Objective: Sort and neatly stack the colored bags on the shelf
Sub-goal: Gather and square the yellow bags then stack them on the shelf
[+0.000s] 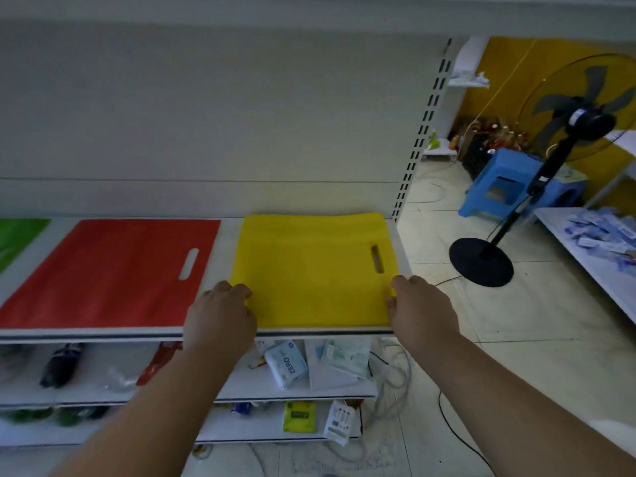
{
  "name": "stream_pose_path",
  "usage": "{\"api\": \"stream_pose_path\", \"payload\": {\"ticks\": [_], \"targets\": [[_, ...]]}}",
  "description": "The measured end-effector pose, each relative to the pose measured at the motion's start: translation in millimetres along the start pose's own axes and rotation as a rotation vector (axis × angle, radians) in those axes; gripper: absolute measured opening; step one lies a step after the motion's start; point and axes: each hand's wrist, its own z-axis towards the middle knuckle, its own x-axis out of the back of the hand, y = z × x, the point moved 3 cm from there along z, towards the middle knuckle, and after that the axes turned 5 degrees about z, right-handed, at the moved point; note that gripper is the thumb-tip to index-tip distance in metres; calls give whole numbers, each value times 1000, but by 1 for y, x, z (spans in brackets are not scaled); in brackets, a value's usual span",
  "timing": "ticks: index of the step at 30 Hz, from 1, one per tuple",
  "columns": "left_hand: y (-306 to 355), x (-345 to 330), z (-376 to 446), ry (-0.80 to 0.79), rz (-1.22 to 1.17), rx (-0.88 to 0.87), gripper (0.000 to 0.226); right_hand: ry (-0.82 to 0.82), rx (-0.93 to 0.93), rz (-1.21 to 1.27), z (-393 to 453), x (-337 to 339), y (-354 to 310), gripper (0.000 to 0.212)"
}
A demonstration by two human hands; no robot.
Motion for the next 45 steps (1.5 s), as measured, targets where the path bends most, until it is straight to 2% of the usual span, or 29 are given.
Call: {"api": "stream_pose_path", "payload": {"ticks": [4,7,12,18,23,26,29,33,37,41,45], "targets": [[0,4,-1,84,68,-15,36,10,-8,-86,0,12,-12,16],[-9,12,-7,151,7,-44,34,48,63,-50,-4,21,-37,26],[-72,26,-33,233,-98,-94,30,76,250,63,-13,32,-137,40],[-240,58,-95,278,-47,104,33,156,482,161,-40,29,-332,38],[-403,84,-162,328,23,336,39,137,681,263,-82,18,-507,49],[-481,103,-206,335,48,492,26,77,793,295,-105,13,-595,57],[-548,115,-228,355,6,604,28,55,904,330,-119,7,-672,59],[-635,113,-230,388,11,654,35,56,1004,329,-123,-10,-774,51],[-732,117,-218,355,29,743,39,16,1080,371,-116,-36,-882,50],[-821,140,-215,345,128,763,36,-60,1114,370,-112,-48,-993,47],[-909,158,-219,346,92,800,41,-64,1139,376,-120,-58,-1098,47]]}}
